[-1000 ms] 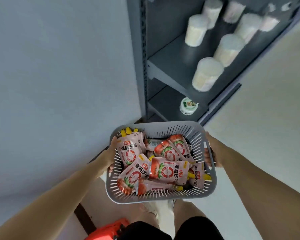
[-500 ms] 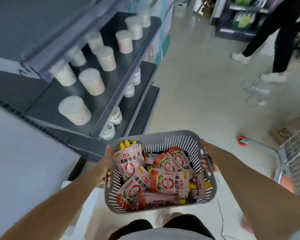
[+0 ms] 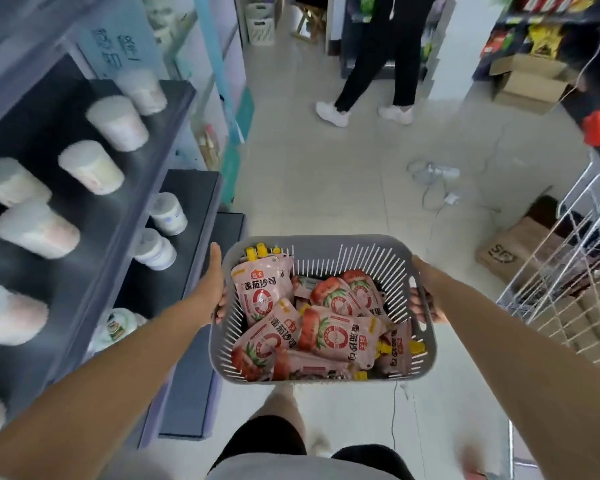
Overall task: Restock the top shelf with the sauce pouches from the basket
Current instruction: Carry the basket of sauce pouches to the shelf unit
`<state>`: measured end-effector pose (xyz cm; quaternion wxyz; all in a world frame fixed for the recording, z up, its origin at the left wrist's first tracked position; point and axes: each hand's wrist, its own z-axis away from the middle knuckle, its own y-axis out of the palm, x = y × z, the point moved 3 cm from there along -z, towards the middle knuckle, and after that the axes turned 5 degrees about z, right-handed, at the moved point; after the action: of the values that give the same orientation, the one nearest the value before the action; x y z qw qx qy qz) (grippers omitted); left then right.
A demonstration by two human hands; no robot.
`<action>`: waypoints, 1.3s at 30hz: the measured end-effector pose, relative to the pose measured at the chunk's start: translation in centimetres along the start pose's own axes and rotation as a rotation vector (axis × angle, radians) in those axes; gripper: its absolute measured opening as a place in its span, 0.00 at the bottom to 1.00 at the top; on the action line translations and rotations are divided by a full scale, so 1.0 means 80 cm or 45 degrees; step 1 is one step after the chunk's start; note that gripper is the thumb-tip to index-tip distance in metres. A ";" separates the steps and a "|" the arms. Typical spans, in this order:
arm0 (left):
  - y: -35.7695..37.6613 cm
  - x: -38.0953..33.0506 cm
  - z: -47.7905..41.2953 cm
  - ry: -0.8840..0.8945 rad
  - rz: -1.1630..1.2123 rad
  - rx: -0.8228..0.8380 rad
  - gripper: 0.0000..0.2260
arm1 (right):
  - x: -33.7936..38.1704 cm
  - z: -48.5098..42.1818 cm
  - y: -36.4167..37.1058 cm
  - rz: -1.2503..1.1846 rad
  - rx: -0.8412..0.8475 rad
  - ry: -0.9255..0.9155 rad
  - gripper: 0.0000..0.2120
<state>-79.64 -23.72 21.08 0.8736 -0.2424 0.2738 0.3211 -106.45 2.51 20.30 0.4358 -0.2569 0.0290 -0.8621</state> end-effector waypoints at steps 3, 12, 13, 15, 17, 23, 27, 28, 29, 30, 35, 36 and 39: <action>0.018 -0.070 -0.061 0.010 -0.071 0.039 0.36 | 0.057 -0.039 -0.019 -0.025 -0.046 0.009 0.32; 0.084 -0.307 -0.200 0.080 -0.244 0.084 0.35 | 0.231 -0.128 -0.090 -0.203 -0.123 0.036 0.30; 0.094 -0.333 -0.214 0.092 -0.256 0.080 0.36 | 0.249 -0.140 -0.102 -0.229 -0.119 0.027 0.30; 0.117 -0.383 -0.244 0.109 -0.280 0.075 0.36 | 0.283 -0.169 -0.126 -0.268 -0.104 0.029 0.31; 0.143 -0.429 -0.276 0.101 -0.294 0.088 0.37 | 0.318 -0.203 -0.151 -0.273 -0.101 0.029 0.32; 0.230 -0.547 -0.354 0.074 -0.297 0.108 0.35 | 0.427 -0.309 -0.237 -0.226 -0.058 0.018 0.34; 0.282 -0.620 -0.401 0.047 -0.252 0.128 0.35 | 0.503 -0.374 -0.305 -0.166 -0.101 0.051 0.33; 0.295 -0.638 -0.413 0.050 -0.244 0.133 0.36 | 0.525 -0.385 -0.321 -0.145 -0.120 0.048 0.32; 0.308 -0.657 -0.426 0.047 -0.233 0.138 0.36 | 0.548 -0.396 -0.338 -0.152 -0.138 0.046 0.32; 0.321 -0.677 -0.438 0.039 -0.228 0.147 0.36 | 0.570 -0.407 -0.355 -0.158 -0.151 0.046 0.32; 0.389 -0.781 -0.519 -0.031 -0.214 0.212 0.36 | 0.670 -0.473 -0.431 -0.142 -0.157 0.101 0.31; 0.403 -0.802 -0.539 -0.034 -0.215 0.231 0.36 | 0.691 -0.489 -0.445 -0.156 -0.159 0.107 0.31; 0.445 -0.878 -0.604 -0.032 -0.245 0.271 0.35 | 0.751 -0.539 -0.488 -0.243 -0.151 0.129 0.32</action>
<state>-165.13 -58.69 21.43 0.9245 -0.1695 0.2707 0.2082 -184.75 -26.91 18.73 0.3338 -0.2400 0.0771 -0.9083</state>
